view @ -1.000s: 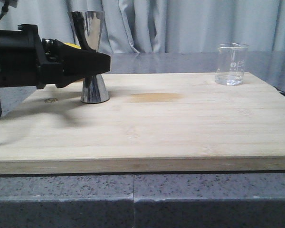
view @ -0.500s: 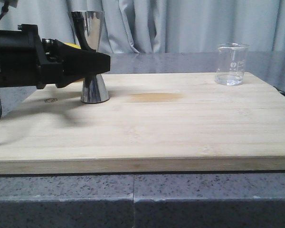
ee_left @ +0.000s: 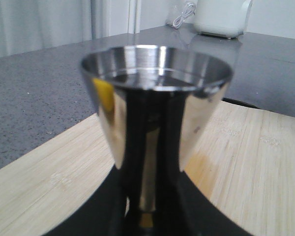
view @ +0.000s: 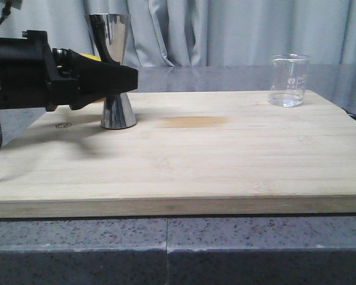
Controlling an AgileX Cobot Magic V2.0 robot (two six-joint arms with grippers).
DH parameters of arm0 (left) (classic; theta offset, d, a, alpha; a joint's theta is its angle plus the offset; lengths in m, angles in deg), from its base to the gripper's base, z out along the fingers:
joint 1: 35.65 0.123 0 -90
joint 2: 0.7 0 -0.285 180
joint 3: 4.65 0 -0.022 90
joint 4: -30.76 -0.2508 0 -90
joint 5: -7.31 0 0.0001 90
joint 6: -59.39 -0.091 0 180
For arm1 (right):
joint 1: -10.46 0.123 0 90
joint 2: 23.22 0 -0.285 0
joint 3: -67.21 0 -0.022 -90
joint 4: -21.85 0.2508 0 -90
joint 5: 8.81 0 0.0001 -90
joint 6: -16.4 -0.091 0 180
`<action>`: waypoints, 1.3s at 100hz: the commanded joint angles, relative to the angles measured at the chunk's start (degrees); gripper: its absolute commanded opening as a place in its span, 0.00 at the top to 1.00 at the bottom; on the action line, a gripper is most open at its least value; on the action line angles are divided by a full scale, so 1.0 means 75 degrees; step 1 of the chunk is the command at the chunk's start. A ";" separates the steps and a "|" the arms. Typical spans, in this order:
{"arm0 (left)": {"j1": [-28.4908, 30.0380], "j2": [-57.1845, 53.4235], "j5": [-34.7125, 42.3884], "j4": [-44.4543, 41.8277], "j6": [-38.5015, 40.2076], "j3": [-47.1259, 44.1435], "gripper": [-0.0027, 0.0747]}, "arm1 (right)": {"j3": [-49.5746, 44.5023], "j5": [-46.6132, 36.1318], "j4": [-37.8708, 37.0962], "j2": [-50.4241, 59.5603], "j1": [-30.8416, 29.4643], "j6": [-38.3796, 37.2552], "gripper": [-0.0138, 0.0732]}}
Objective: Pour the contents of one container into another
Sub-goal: 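Lower the steel jigger onto the board with the left gripper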
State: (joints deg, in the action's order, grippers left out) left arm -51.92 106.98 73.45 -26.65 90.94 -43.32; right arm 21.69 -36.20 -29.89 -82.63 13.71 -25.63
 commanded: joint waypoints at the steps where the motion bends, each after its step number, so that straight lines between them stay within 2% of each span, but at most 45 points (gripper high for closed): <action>1: 0.0009 -0.0257 0.1368 0.0273 0.0018 0.0200 0.99 | 0.0175 -0.0336 0.0112 0.0109 -0.0008 -0.0004 0.31; 92: 0.0009 -0.0257 0.1430 0.0200 0.0018 0.0200 0.98 | 0.0175 -0.0336 0.0112 0.0109 -0.0008 -0.0004 0.31; 111: 0.0009 -0.0257 0.1430 0.0184 0.0018 0.0200 0.89 | 0.0175 -0.0336 0.0112 0.0109 -0.0008 -0.0004 0.31; 130: 0.0009 -0.0257 0.1430 0.0184 0.0018 0.0200 0.87 | 0.0175 -0.0336 0.0112 0.0109 -0.0008 -0.0004 0.31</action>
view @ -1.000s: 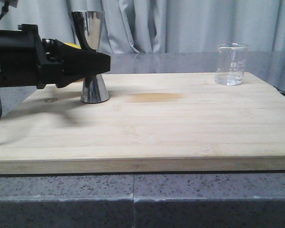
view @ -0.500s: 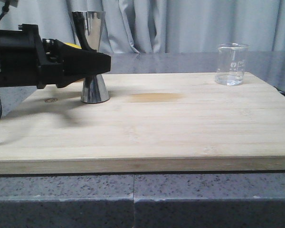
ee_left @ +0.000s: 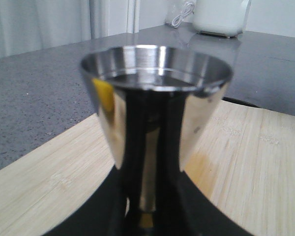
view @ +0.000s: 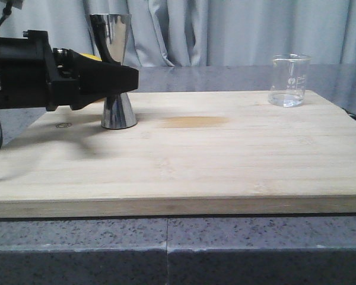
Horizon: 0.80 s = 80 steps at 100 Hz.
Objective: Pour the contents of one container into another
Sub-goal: 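Lower the steel jigger onto the board with the left gripper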
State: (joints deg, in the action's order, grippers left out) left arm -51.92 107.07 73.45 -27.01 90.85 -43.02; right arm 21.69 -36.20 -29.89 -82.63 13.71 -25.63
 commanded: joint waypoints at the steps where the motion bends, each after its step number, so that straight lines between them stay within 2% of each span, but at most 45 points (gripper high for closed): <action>1: 0.0009 -0.0269 0.1430 0.0232 0.0031 0.0160 0.87 | 0.0175 -0.0336 0.0112 0.0109 -0.0008 -0.0004 0.31; 28: 0.0009 -0.0269 0.1511 0.0200 0.0031 0.0160 0.86 | 0.0175 -0.0336 0.0112 0.0109 -0.0008 -0.0004 0.31; 57: 0.0009 -0.0269 0.1517 0.0200 0.0031 0.0160 0.66 | 0.0175 -0.0336 0.0112 0.0109 -0.0008 -0.0004 0.31; 80: 0.0009 -0.0269 0.1547 0.0200 0.0031 0.0160 0.59 | 0.0175 -0.0336 0.0112 0.0109 -0.0008 -0.0004 0.31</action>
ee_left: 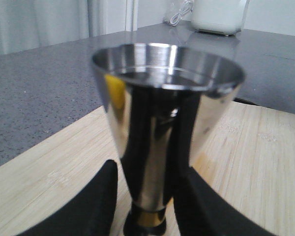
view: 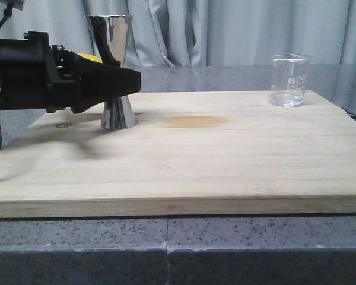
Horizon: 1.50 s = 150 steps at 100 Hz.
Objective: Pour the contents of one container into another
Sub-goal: 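Lower the steel jigger onto the board with the left gripper, then open the left gripper and withdraw it from the jigger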
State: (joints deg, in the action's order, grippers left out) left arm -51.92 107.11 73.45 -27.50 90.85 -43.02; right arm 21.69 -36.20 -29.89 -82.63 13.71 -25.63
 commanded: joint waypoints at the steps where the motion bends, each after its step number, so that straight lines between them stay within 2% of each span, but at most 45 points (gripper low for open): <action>1: 0.0009 -0.0275 0.1547 0.0265 0.0031 0.0160 0.59 | 0.0175 -0.0336 0.0112 0.0109 -0.0008 -0.0004 0.31; 35: 0.0009 -0.0275 0.1547 0.0254 0.0174 0.0160 0.48 | 0.0175 -0.0311 0.0112 0.0109 -0.0008 -0.0004 0.31; 86: 0.0188 -0.0514 0.1530 -0.0143 0.0519 0.0160 0.48 | 0.0175 -0.0219 0.0112 0.0109 -0.0008 -0.0004 0.31; 119: 0.0596 -0.0589 0.1545 -0.1065 0.0981 0.0160 0.48 | 0.0175 -0.0219 0.0112 0.0109 -0.0008 -0.0004 0.31; 150: 0.0625 -0.0589 0.1545 -0.1290 0.0992 0.0160 0.48 | 0.0175 -0.0200 0.0112 0.0109 -0.0008 -0.0004 0.31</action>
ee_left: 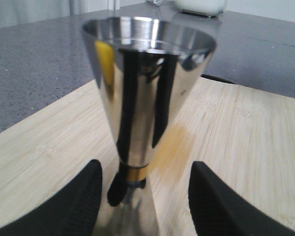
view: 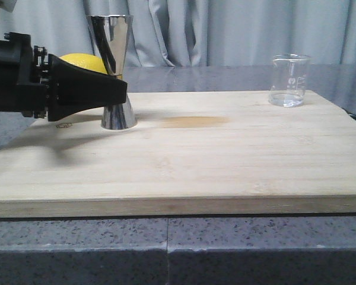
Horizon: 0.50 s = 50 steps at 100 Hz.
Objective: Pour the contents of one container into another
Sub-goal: 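Open the left gripper and withdraw it from the jigger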
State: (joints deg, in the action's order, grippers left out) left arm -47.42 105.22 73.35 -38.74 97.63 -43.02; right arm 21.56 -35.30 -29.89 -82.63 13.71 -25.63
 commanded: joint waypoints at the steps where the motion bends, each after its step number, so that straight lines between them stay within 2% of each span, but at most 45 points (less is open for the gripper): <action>1: 0.0026 -0.0337 0.1559 0.0209 0.0088 0.0160 0.48 | 0.0192 -0.0319 0.0112 0.0109 -0.0008 -0.0004 0.31; 50: 0.0584 -0.0579 0.1609 -0.0120 0.0288 0.0160 0.48 | 0.0192 -0.0281 0.0112 0.0109 -0.0008 -0.0004 0.31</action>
State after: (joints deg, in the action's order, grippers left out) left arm -43.48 104.36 73.35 -40.83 99.03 -43.02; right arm 21.56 -35.18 -29.89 -82.63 13.71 -25.63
